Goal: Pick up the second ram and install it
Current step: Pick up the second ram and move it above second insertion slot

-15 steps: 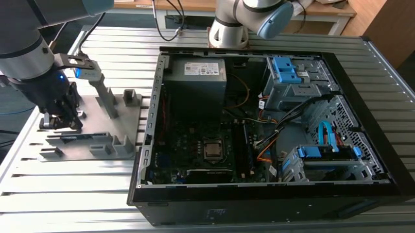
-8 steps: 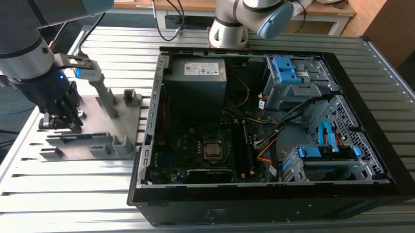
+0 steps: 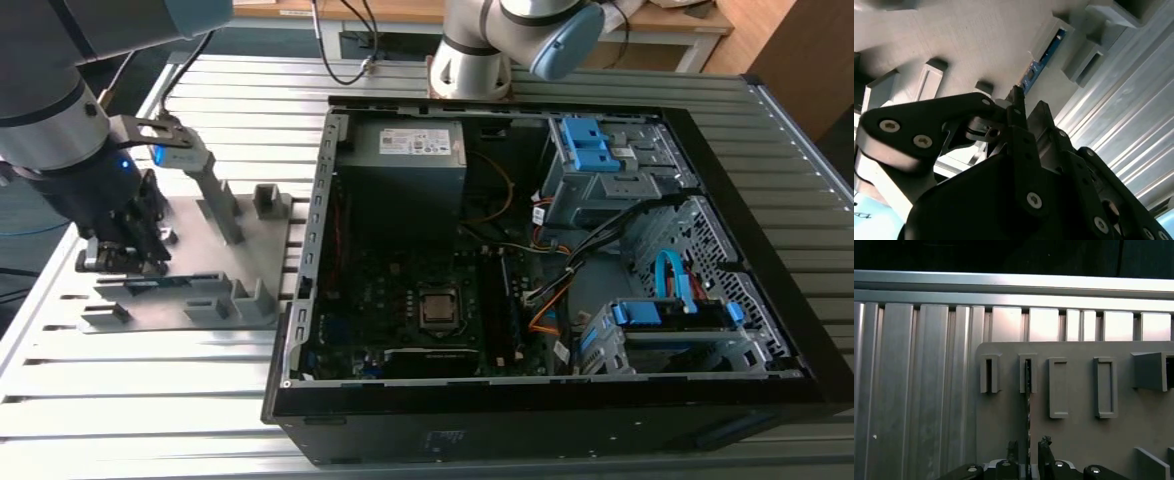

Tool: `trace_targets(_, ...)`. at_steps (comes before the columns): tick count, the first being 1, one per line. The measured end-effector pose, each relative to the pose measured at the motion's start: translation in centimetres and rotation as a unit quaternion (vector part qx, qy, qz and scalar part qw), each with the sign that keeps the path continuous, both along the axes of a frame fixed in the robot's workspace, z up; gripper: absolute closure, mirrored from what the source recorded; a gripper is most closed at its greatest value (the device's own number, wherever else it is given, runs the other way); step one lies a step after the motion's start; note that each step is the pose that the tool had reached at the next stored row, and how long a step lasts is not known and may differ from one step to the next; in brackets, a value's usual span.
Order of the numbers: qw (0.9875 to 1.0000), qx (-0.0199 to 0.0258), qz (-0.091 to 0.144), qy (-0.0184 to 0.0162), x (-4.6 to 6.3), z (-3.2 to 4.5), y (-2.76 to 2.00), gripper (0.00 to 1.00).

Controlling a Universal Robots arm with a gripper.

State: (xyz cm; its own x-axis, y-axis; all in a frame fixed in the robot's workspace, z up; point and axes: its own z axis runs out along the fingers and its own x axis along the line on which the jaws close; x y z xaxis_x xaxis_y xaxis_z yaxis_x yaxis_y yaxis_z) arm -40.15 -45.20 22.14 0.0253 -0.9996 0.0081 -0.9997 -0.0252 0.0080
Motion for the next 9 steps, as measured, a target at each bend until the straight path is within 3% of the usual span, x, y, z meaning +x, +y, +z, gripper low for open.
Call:
trace_targets(4,1.0000,0.0006,0.000,0.0000,0.0,-0.73,-0.28,0.70)
trace_targets(9,1.0000,0.0095,0.000,-0.0001,0.0,-1.51,-0.28,0.70)
